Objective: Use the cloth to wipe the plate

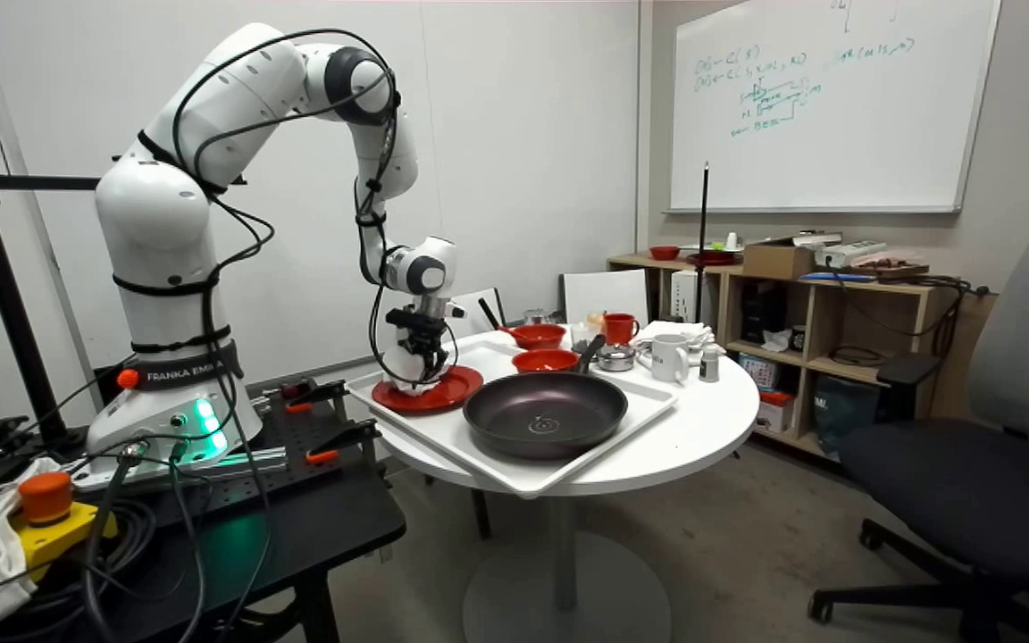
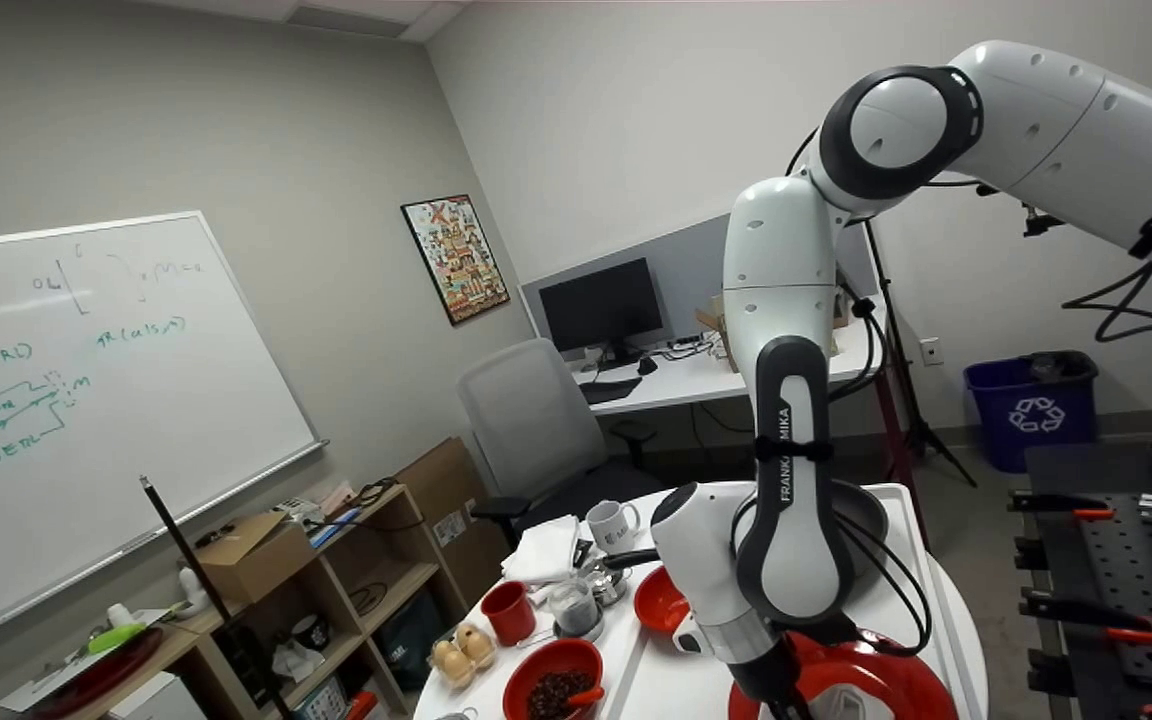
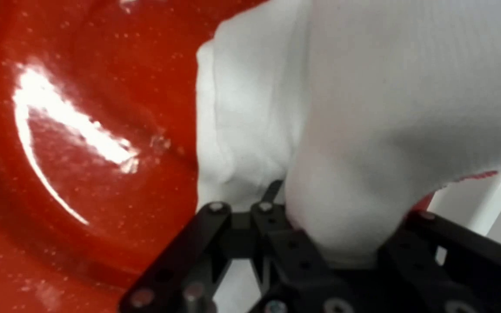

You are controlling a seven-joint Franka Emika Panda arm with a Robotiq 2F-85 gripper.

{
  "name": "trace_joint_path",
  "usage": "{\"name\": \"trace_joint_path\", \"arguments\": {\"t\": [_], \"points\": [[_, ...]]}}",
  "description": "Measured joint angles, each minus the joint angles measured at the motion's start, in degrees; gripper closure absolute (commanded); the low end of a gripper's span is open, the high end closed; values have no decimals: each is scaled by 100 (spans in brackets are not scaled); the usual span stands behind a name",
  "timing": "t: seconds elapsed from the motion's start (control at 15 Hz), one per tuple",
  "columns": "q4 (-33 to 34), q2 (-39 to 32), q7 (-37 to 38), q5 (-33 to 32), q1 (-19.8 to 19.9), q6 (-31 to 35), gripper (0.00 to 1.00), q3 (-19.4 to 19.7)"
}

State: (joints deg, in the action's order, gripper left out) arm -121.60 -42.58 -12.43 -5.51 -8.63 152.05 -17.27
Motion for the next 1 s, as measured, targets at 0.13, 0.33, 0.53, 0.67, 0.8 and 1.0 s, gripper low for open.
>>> {"name": "trace_joint_path", "arguments": {"t": [0.13,0.33,0.53,0.67,0.8,1.0], "points": [[-168,119,190,0,-12,6,89,136],[-446,283,402,7,-7,-13,89,293],[-733,430,571,84,5,-42,89,383],[-927,519,657,142,28,-42,89,407],[-1048,564,688,171,43,-43,89,426],[-1068,573,689,174,45,-51,89,439]]}}
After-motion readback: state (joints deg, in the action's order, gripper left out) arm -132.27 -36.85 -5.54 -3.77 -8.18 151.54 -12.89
